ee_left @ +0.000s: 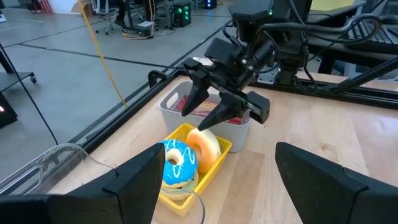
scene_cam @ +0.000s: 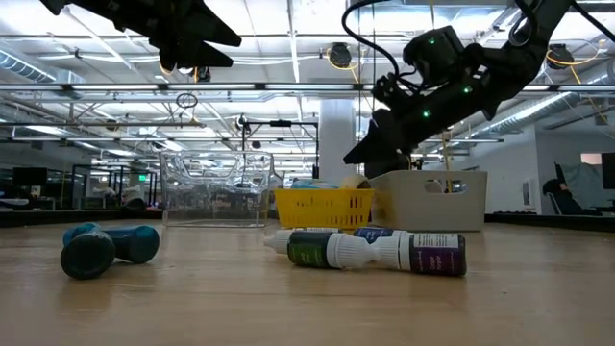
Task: Pick & Place Food Item
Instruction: Put the blue food coloring bottle into the transparent bin
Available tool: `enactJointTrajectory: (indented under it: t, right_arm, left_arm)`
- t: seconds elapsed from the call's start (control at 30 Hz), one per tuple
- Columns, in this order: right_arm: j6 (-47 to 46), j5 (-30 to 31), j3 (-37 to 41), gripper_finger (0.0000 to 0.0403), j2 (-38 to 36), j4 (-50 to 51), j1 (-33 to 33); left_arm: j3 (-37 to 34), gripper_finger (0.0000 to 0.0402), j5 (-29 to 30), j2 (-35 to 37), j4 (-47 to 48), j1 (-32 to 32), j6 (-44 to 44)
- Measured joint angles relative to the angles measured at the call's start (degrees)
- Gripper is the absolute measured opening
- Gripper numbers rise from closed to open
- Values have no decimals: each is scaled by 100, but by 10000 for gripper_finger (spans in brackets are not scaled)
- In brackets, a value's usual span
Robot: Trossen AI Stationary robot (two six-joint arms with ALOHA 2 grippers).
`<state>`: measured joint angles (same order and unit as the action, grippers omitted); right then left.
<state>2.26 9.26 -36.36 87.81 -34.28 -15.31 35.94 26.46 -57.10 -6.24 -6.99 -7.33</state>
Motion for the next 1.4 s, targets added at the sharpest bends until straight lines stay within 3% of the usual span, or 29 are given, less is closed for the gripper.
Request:
enactJointTrajectory:
  t: [0.3, 0.47, 0.73, 0.87, 1.07, 1.23, 1.4]
  right_arm:
    - [-504, -68, 0, 220, -20, -772, 132]
    - [-1317, -992, 0, 209, -346, -782, 198]
    - [-1704, -1996, 1, 192, -1457, 571, 426]
    - [-1670, -1994, 223, 183, -1973, 636, 930]
    - [-1699, -1991, 890, 173, -2483, -99, 1773]
    - [-1723, -1992, 1523, 171, -2562, -998, 2316]
    - [-1674, -1791, 1992, 171, -2571, -1699, 2451]
  left_arm:
    - [0, 308, 0, -1, 1, 0, 0]
    - [0, 308, 1, -1, 1, 0, 0]
    - [0, 308, 2, -2, 0, 1, 0]
    - [0, 308, 1, -1, 1, -1, 0]
    - [0, 308, 1, 0, 2, 1, 0]
    - [0, 308, 2, -2, -189, 1, 4]
    - [0, 308, 1, 0, -429, 1, -268]
